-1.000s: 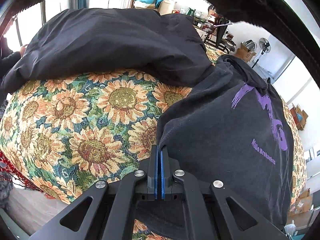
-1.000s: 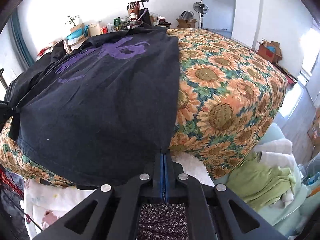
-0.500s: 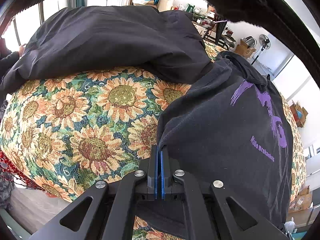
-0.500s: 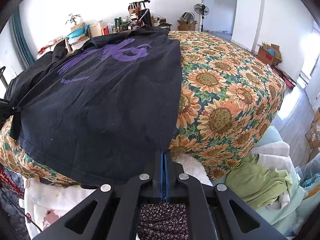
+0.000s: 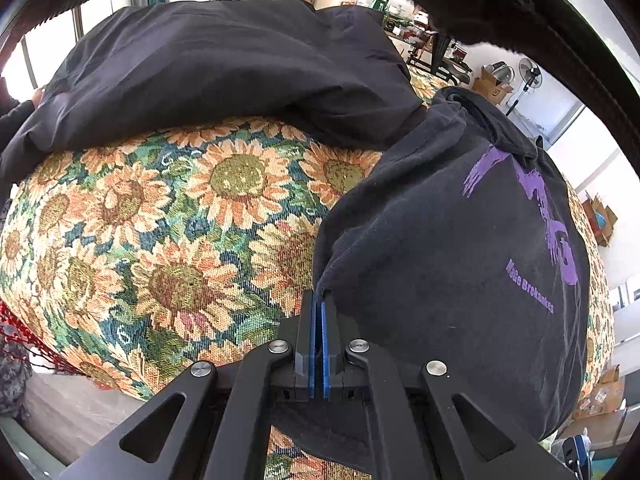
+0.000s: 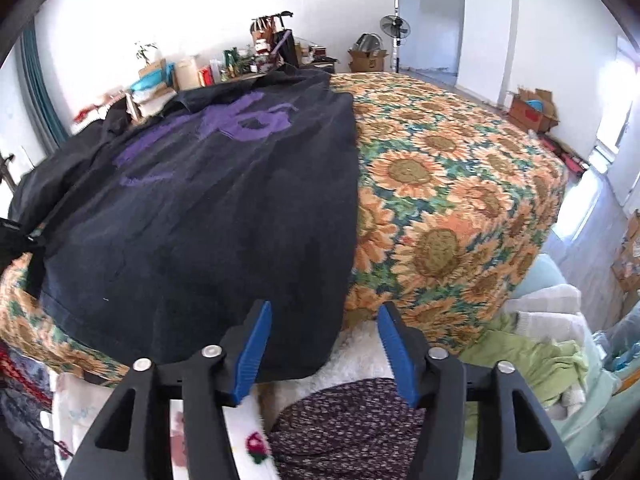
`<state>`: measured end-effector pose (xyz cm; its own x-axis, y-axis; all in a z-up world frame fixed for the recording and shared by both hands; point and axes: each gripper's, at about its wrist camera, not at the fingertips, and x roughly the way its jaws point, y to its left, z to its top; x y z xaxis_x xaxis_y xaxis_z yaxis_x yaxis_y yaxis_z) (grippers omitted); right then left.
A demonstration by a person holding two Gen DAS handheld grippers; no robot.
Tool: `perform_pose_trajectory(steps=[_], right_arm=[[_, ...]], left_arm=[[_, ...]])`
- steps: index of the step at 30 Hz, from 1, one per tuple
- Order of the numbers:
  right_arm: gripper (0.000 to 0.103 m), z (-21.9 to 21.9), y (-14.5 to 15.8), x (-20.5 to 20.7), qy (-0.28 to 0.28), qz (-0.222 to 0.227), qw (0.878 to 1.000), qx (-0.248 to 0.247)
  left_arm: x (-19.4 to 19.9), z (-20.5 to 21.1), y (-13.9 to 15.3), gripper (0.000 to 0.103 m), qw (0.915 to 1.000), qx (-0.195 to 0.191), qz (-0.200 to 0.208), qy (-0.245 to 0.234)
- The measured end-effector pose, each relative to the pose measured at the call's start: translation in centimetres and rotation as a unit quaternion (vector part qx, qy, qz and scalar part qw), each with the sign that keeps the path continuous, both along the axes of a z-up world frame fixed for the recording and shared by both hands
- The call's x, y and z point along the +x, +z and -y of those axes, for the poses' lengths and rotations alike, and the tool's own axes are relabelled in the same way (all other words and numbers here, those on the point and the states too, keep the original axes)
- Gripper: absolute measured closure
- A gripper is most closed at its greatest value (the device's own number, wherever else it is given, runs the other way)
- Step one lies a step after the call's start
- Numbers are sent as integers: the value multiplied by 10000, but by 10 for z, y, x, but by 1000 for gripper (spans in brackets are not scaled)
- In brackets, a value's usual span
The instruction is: Fold clothes
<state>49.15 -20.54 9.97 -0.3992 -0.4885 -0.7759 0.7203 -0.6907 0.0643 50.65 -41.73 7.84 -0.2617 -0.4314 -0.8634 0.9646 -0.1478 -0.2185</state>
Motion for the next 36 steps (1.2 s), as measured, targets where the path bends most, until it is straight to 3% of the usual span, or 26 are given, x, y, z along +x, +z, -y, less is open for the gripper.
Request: perform_pose_trajectory(steps=[7, 10, 16, 18, 19, 20, 22, 26, 36], right_arm=[[34, 4, -13, -15, 202, 662, 9974, -221], [33, 9, -28, -22, 267, 857, 9959, -134], [34, 19, -48, -33, 87, 1079, 9941, -89], [50, 20, -50, -34, 131, 1226, 9922, -180], [69, 21, -51, -34, 168, 1287, 9913, -208], [81, 23, -52, -33, 205, 1310, 9910, -198], [98, 22, -50, -31, 256, 1294, 9910, -209], [102, 10, -32, -33, 249, 1364, 9888, -552], [102, -25, 43, -37, 135, 793, 9868, -1409]], left_arm=[[8, -2, 4, 101, 9997, 138, -171, -144], [8, -3, 5, 101, 9990, 146, -127, -405], [3, -5, 0, 101, 9988, 191, 107, -441], [0, -6, 0, 101, 9986, 204, 162, -463], [-1, -7, 0, 101, 9986, 195, 183, -465], [-1, -8, 0, 101, 9985, 186, 204, -467], [-3, -11, 1, 101, 9984, 145, 286, -459], [-1, -13, 3, 101, 9982, 245, 270, -471], [12, -24, 26, 101, 9963, 324, -400, -691]])
